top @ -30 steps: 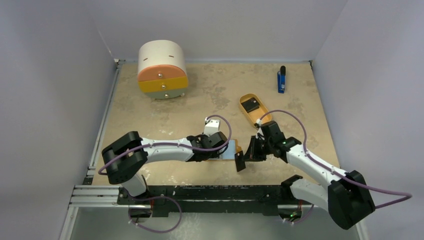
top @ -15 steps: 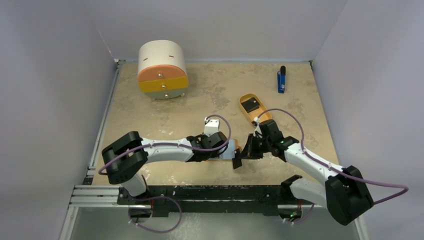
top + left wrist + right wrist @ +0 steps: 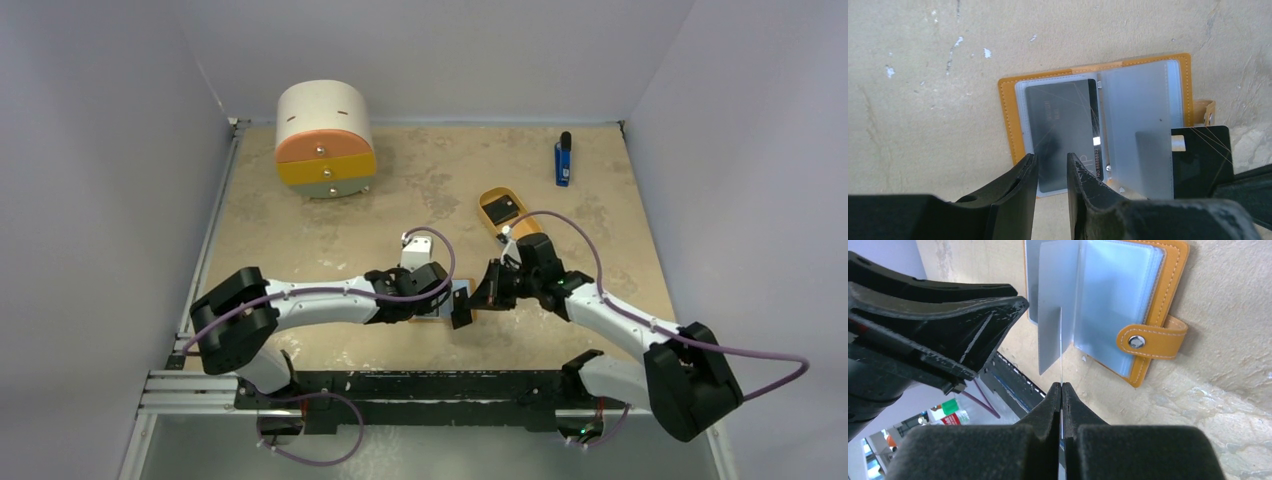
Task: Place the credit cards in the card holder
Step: Turn over the card slot in the card holder.
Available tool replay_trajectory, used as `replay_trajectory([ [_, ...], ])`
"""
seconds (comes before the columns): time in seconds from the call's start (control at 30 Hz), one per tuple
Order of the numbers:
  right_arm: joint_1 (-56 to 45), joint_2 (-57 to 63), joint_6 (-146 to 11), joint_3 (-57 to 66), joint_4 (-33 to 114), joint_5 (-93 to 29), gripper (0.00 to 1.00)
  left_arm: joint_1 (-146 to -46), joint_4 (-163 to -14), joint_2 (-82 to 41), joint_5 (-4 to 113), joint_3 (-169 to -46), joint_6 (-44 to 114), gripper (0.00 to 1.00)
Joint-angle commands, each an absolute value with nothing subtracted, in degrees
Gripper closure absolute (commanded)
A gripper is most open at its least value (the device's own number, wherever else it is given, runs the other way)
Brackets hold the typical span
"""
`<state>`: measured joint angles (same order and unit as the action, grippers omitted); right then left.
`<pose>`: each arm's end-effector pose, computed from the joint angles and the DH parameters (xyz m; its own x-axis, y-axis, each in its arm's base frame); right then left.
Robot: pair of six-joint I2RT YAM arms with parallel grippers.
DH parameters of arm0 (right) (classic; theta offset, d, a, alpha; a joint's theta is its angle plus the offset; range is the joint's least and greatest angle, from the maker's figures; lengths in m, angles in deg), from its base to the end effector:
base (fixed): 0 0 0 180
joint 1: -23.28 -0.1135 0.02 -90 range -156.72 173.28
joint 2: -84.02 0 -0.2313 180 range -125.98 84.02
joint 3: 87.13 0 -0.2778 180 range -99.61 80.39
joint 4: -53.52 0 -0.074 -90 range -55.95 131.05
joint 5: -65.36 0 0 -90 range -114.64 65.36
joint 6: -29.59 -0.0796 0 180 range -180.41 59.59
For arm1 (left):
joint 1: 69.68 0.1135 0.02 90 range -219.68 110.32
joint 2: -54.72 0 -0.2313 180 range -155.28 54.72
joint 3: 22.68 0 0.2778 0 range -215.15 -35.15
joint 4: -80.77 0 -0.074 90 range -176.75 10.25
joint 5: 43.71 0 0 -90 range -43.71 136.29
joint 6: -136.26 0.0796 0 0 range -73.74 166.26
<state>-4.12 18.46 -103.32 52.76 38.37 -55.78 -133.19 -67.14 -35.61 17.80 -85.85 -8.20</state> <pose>0.2324 0.1668 0.1122 -0.9287 0.1750 -0.3270 -0.1504 0.6281 0.7634 0.1866 -0.2893 0.0943 -0.7744 -0.0495 -0.6308 0.0821 0.9806 -0.1778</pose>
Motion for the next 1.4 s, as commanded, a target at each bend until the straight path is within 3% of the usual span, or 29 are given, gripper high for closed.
replay_trajectory([
  [0.0,-4.74,16.91,-104.11,51.32,42.58,-58.22,1.0,-132.81,-64.67,-31.15,14.0,-85.32,-9.64,0.72],
  [0.43,-8.02,9.76,-104.1,46.83,45.26,-57.69,1.0,-132.19,-59.7,-23.86,8.95,-85.35,-10.62,0.71],
  [0.7,-9.33,4.65,-105.76,46.27,48.07,-55.96,1.0,-132.17,-64.75,-22.57,13.57,-84.41,-9.35,0.71],
  [1.1,-9.94,0.93,-106.54,45.99,49.22,-54.37,1.0,-131.54,-74.53,-30.05,20.71,-84.54,-7.43,0.74],
  [1.37,-10.04,3.94,-106.78,46.17,47.52,-53.79,1.0,-129.84,-75.58,-36.05,21.67,-82.73,-9.77,0.84],
])
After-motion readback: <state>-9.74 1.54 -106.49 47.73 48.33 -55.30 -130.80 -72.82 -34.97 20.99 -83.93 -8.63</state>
